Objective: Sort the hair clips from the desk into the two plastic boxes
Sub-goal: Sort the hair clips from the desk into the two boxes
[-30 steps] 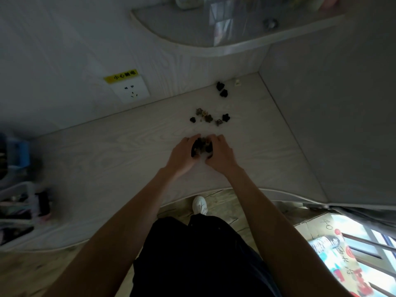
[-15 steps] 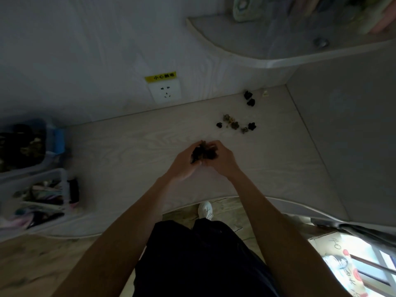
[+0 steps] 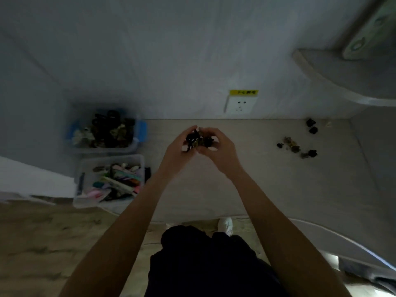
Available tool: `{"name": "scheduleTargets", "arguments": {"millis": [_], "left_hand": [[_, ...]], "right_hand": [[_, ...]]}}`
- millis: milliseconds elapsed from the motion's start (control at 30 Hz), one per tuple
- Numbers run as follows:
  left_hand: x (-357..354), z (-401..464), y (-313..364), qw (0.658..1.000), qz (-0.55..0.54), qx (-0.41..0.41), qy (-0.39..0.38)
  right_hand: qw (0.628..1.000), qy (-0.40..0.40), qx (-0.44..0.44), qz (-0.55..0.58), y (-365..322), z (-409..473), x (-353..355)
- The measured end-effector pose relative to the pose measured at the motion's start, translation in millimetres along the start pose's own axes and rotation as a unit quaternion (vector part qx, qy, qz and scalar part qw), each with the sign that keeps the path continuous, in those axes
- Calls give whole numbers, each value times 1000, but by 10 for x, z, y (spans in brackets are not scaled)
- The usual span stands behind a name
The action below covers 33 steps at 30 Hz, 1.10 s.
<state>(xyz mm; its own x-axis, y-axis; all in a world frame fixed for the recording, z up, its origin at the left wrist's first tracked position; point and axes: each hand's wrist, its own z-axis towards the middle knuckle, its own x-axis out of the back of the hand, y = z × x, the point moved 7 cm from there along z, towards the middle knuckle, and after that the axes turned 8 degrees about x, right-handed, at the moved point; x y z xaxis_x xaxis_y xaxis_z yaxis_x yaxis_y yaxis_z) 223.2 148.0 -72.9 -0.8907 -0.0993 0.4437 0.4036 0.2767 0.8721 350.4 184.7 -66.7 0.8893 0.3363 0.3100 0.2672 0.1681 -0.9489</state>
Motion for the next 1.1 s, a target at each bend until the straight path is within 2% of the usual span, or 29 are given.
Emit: {"name": "scheduleTargets", "arguments": {"millis": [167,367,533,600,700,767,833,900,967,1033,1100], "left_hand": [[1036,-60,-183,997,24,16,70],[1986,-14,-611,975,144,41,167],[2149,131,-894,952,269,83,123],[2159,140,-906,938,314,70,132],[2079,76,-674,921,341,-14,187],[1892,-7,-384,914,322,-98,228],[1607,-97,-118,916,279,-173,230],[1171,-113,91,932,228,-217,180],[777,-89,187,944,203,-225,130],[247,45,197,957,207,-195,64],[-319,158,83,964,237,-117,-28]], "right_hand": [[995,-72,68,-9,-488,415,-923],[975,-154,124,-104,-863,793,-1835],[944,-200,147,-215,-928,942,-2082],[937,-200,169,-232,-949,948,-2052],[936,-142,216,-238,-1000,854,-1834],[938,-56,235,-250,-985,720,-1533],[934,25,239,-265,-887,512,-1177],[929,80,217,-288,-658,251,-738],[925,119,189,-307,-381,-8,-328],[923,145,131,-331,-16,-257,185],[918,165,77,-351,382,-489,700]]}}
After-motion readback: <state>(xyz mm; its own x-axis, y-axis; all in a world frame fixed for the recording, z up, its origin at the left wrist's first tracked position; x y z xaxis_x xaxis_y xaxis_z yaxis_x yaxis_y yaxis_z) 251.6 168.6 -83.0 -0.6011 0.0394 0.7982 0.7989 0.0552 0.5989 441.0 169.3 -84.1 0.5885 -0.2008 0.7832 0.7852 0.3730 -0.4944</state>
